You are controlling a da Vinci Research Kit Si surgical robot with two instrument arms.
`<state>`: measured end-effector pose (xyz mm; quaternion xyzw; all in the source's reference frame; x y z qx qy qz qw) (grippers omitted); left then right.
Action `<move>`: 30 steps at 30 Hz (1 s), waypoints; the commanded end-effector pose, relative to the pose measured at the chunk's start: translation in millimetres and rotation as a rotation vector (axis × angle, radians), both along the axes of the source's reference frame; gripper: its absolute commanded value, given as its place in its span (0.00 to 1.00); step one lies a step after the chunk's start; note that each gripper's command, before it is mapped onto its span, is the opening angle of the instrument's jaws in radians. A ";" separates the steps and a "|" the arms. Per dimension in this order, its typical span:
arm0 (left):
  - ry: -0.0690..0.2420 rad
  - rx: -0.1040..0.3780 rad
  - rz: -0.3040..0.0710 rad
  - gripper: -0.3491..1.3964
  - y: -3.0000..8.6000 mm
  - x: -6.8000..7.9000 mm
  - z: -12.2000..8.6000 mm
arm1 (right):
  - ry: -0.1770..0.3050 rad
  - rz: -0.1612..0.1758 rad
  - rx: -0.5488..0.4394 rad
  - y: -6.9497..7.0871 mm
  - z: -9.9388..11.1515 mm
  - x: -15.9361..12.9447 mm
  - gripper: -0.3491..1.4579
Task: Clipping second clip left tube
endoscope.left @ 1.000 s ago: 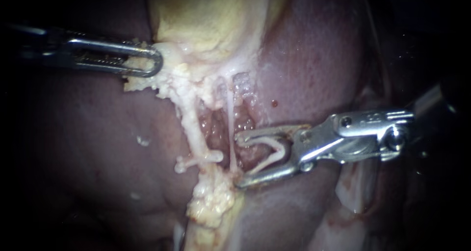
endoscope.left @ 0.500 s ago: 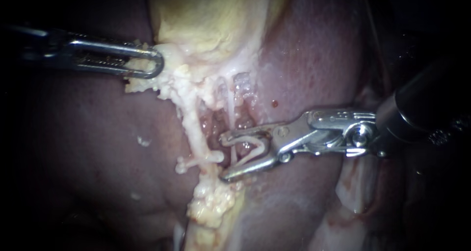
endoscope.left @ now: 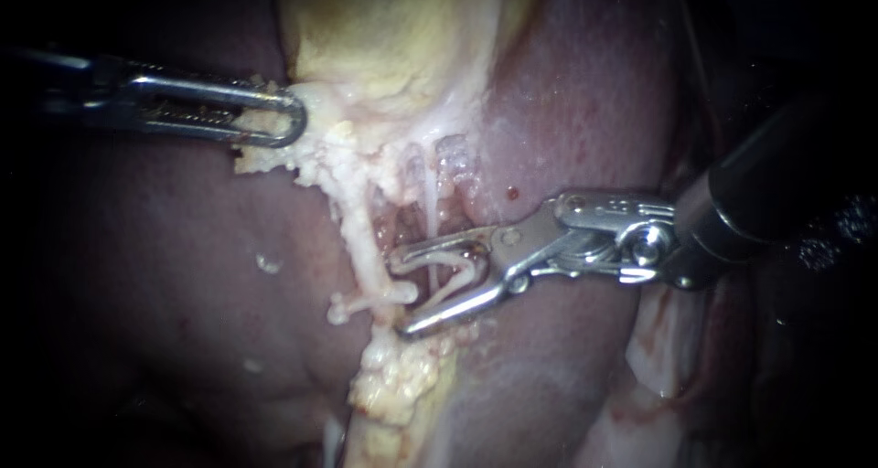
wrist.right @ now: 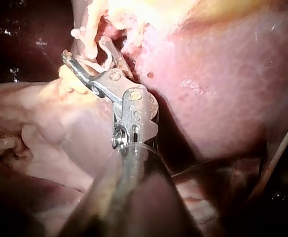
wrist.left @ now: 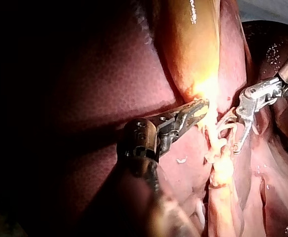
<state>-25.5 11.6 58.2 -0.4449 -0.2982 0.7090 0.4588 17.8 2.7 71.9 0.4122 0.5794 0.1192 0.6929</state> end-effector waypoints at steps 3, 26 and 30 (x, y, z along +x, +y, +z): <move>0.000 0.000 0.000 0.00 0.0 0.0 0.0 | 0.009 -0.006 -0.003 -0.1 0.0 1.1 0.47; 0.001 -0.001 -0.001 0.00 -0.1 -0.1 0.1 | 0.068 -0.027 0.008 -3.0 -3.2 4.3 0.46; 0.001 -0.001 -0.001 0.00 -0.1 -0.1 0.1 | 0.075 -0.038 0.009 -4.0 -4.6 4.2 0.45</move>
